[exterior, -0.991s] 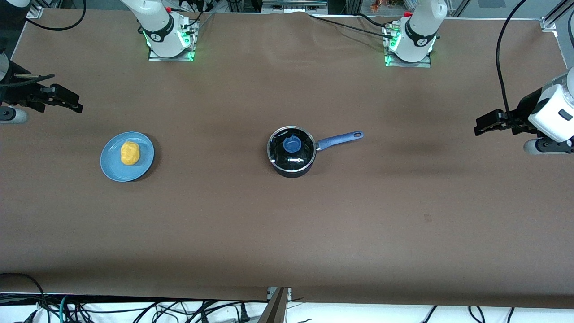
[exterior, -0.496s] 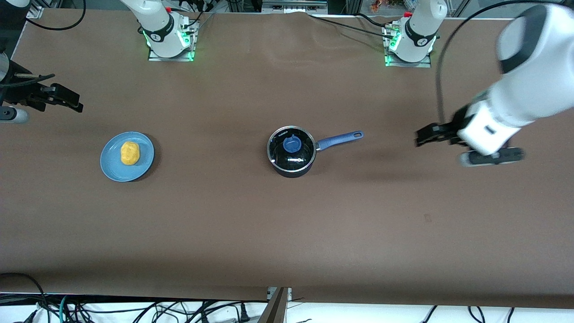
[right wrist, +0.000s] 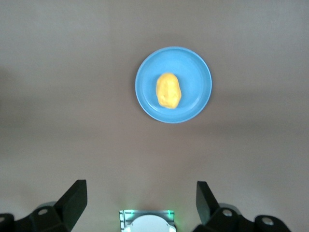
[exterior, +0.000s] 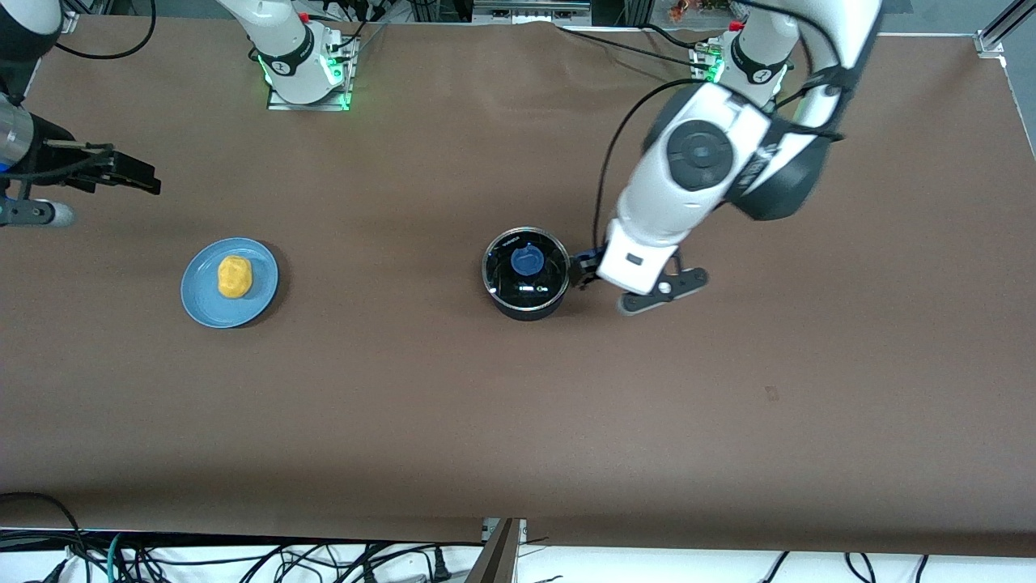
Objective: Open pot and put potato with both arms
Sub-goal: 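Move the left gripper to the glass lid knob on the saucepan, then grasp the lid knob with the left gripper while the right gripper reaches the potato, then lift the lid off with the left gripper while the right gripper lifts the potato, then set the lid down with the left gripper while the right gripper carries the potato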
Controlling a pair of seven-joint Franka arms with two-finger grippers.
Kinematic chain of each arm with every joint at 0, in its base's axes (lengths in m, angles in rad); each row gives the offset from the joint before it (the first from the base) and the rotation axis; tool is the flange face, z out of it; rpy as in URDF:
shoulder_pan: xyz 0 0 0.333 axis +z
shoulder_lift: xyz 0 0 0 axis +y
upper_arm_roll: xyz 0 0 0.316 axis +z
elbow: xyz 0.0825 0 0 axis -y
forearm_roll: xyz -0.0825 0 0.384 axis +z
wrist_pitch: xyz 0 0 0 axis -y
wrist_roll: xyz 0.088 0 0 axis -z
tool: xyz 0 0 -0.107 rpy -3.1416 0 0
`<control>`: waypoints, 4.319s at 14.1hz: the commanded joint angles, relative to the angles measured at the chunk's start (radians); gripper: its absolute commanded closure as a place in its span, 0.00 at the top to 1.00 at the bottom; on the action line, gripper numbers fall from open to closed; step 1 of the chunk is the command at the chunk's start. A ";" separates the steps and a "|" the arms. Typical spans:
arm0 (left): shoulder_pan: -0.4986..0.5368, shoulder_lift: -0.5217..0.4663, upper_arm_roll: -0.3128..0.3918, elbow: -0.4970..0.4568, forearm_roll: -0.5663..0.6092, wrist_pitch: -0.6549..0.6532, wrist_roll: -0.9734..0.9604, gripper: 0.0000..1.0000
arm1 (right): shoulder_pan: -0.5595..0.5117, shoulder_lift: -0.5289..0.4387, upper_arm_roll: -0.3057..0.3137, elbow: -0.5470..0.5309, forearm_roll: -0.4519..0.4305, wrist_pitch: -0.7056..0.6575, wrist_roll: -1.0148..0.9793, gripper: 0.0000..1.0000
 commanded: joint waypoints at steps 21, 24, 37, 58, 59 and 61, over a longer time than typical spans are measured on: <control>-0.205 0.208 -0.001 0.016 0.146 0.107 -0.242 0.84 | -0.007 0.286 -0.038 -0.576 -0.174 1.049 -0.123 1.00; -0.202 0.207 -0.001 0.016 0.144 0.107 -0.240 0.73 | -0.008 0.311 -0.046 -0.576 -0.175 1.075 -0.125 0.84; -0.181 0.162 -0.009 0.024 0.132 0.083 -0.234 0.61 | 0.002 0.293 0.020 -0.259 -0.159 0.527 -0.074 0.38; 0.325 0.037 0.311 -0.324 0.031 0.231 1.204 0.60 | 0.540 0.622 0.126 0.241 0.345 0.682 1.103 0.38; 0.325 0.038 0.319 -0.358 0.031 0.280 1.204 0.60 | 0.564 0.644 0.126 0.241 0.343 0.724 1.139 0.38; 0.335 0.047 0.335 -0.415 0.034 0.386 1.204 0.61 | 0.615 0.679 0.126 0.241 0.338 0.805 1.203 0.38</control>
